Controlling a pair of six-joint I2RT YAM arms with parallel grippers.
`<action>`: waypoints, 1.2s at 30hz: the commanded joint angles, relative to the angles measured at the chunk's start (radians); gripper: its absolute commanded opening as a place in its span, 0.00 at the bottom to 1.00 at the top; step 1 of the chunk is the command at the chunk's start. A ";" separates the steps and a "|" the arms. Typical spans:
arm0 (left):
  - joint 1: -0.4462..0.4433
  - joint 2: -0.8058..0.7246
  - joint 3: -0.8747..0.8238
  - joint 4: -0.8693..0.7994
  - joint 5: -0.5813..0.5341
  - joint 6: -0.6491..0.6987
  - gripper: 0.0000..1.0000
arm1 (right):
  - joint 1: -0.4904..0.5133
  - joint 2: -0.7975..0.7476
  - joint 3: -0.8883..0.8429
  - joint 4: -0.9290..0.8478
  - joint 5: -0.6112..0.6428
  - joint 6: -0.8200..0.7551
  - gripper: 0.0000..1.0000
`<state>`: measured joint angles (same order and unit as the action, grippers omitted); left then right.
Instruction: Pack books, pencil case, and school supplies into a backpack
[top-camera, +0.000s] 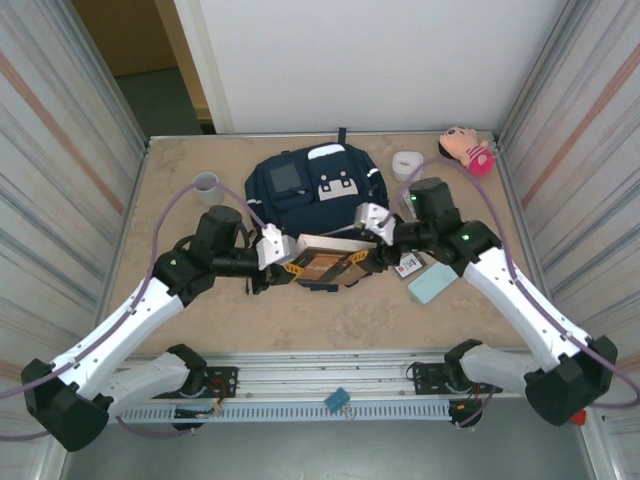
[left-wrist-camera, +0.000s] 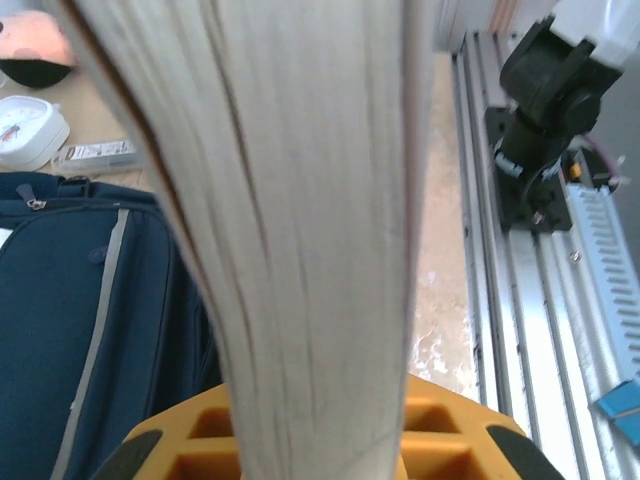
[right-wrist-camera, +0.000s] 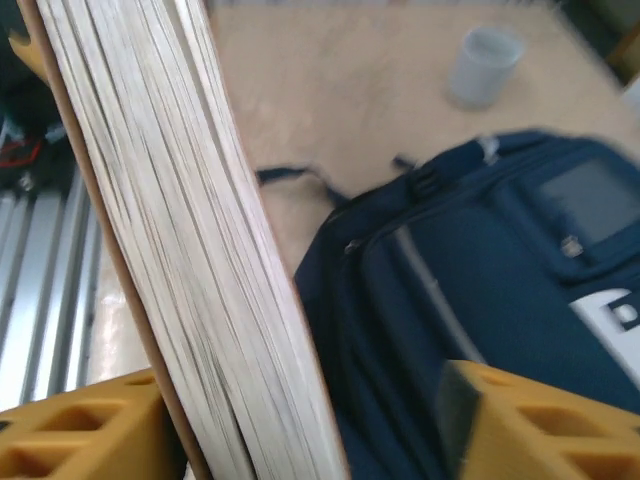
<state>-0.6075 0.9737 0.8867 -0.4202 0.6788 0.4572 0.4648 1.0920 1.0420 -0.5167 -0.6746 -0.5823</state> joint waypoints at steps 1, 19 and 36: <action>0.048 -0.065 -0.026 0.253 0.168 -0.173 0.00 | -0.130 -0.096 -0.109 0.264 -0.173 0.325 0.79; 0.135 0.021 -0.027 0.692 0.386 -0.534 0.00 | -0.173 -0.218 -0.378 0.991 -0.506 1.021 0.82; -0.014 0.096 -0.018 0.200 -0.343 -0.047 0.87 | -0.465 -0.290 -0.438 0.745 0.128 1.267 0.00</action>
<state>-0.5766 1.0199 0.8482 -0.0948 0.5488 0.2203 -0.0013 0.8585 0.6003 0.3679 -0.8227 0.6441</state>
